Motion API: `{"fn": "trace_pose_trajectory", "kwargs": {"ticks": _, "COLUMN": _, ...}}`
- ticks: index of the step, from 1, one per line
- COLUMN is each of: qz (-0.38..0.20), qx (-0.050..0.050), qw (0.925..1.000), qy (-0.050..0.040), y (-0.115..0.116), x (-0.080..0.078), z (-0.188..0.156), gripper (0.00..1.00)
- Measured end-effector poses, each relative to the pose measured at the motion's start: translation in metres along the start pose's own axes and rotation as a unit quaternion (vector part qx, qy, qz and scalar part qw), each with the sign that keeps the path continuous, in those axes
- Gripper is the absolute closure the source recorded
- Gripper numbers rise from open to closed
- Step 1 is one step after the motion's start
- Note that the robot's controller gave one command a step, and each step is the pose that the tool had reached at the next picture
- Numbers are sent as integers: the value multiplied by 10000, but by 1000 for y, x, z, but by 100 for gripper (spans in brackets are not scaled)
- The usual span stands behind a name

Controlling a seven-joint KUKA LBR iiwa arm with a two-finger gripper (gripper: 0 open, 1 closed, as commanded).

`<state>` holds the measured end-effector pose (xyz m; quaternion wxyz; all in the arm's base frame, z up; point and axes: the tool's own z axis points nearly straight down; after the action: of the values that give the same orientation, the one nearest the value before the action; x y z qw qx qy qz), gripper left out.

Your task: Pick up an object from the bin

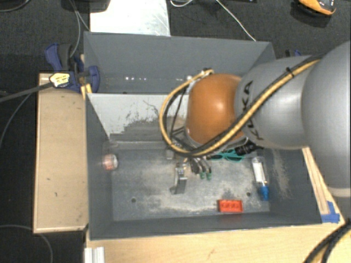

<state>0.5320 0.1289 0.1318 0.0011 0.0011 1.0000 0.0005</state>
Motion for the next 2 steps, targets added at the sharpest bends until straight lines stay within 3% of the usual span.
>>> {"fn": "trace_pose_trajectory", "kwargs": {"ticks": 1, "qz": -350, "qx": 4, "qw": 9994, "qy": 19, "y": -72, "x": -36, "z": -2, "gripper": 0}}
{"fn": "trace_pose_trajectory", "kwargs": {"ticks": 2, "qz": -569, "qx": -4, "qw": 9984, "qy": -30, "y": -90, "x": -54, "z": 2, "gripper": 0}}
